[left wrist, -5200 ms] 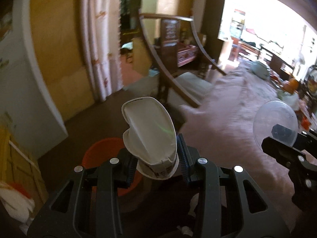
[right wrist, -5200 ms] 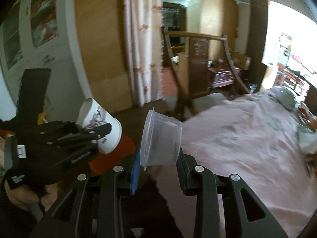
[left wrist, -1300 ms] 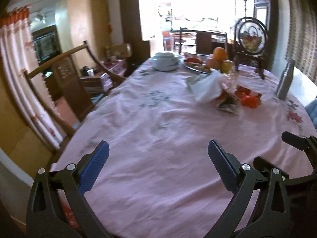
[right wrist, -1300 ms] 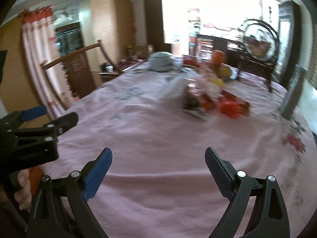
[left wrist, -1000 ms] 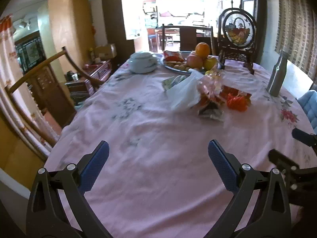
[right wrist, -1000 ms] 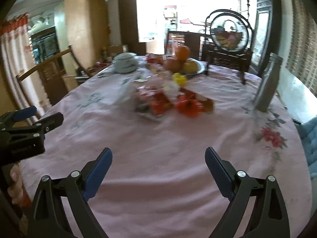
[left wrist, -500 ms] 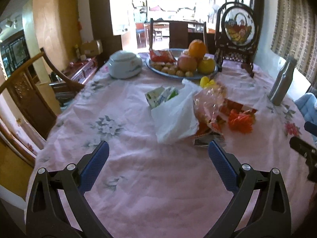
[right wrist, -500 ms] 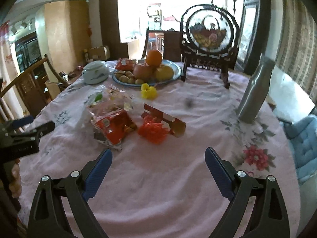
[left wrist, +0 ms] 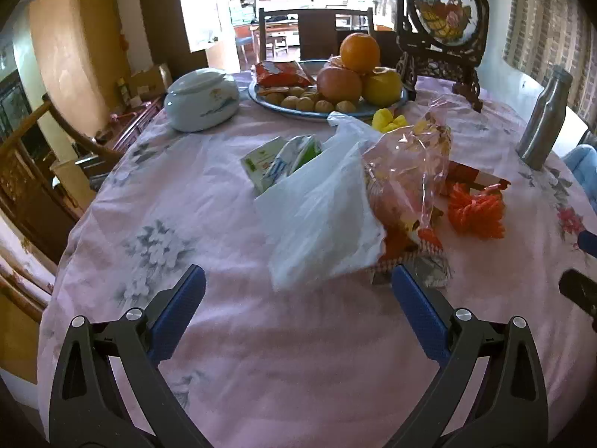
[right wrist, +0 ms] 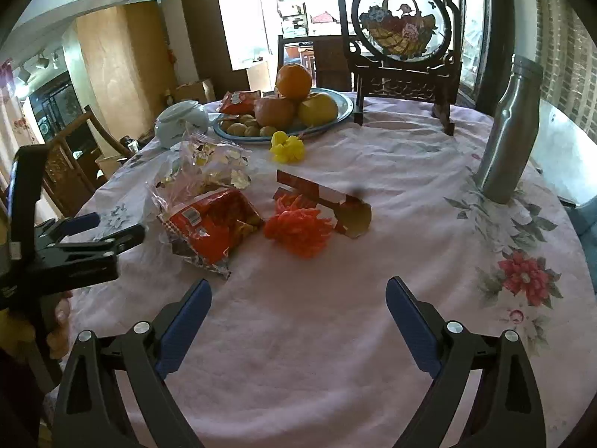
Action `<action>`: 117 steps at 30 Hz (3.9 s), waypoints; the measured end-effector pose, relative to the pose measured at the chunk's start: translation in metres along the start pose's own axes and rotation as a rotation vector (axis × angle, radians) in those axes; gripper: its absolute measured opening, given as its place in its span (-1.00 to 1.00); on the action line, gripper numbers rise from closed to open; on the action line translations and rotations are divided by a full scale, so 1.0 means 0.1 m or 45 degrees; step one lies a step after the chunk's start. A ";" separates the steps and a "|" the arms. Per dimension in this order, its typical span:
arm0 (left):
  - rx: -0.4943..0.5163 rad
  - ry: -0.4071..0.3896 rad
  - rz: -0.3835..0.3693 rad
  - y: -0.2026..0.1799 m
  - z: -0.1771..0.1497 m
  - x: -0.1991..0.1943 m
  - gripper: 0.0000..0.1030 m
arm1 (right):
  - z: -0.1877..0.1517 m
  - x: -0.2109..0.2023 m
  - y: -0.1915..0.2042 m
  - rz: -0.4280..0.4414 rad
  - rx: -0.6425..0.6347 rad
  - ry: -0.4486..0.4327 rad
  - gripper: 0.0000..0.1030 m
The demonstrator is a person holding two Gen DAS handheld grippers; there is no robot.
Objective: Collect trash
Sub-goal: 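Grasp the crumpled white tissue with the left tool, then grasp the orange shredded paper with the right tool while the left tool holds the tissue, then carry the tissue and orange shreds with both tools to the orange basket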
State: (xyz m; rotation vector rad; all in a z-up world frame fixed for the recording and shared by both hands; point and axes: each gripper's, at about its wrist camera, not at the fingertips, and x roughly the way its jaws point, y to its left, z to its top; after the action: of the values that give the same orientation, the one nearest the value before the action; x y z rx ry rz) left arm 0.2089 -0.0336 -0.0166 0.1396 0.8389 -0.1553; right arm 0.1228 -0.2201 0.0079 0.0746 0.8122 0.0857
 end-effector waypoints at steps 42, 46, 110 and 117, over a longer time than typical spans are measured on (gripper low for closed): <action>-0.179 0.047 -0.308 0.38 -0.69 -0.29 -0.69 | 0.24 0.77 0.04 -0.058 -0.001 0.130 0.62; -0.178 0.046 -0.328 0.41 -0.71 -0.27 -0.69 | 0.32 0.99 0.11 -0.079 -0.051 0.153 0.52; -0.283 -0.056 -0.057 0.78 -2.06 -1.94 -0.69 | -1.40 -1.24 1.69 0.323 -0.269 0.002 -0.41; -0.380 -0.098 0.058 1.20 -2.38 -2.25 -0.69 | -1.46 -1.39 2.28 0.446 -0.392 -0.017 -0.40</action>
State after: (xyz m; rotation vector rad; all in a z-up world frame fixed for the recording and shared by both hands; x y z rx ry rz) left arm -0.0890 0.1463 0.0021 -0.1269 0.7721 0.0085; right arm -0.0891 -0.0032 0.0306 -0.0743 0.7579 0.5388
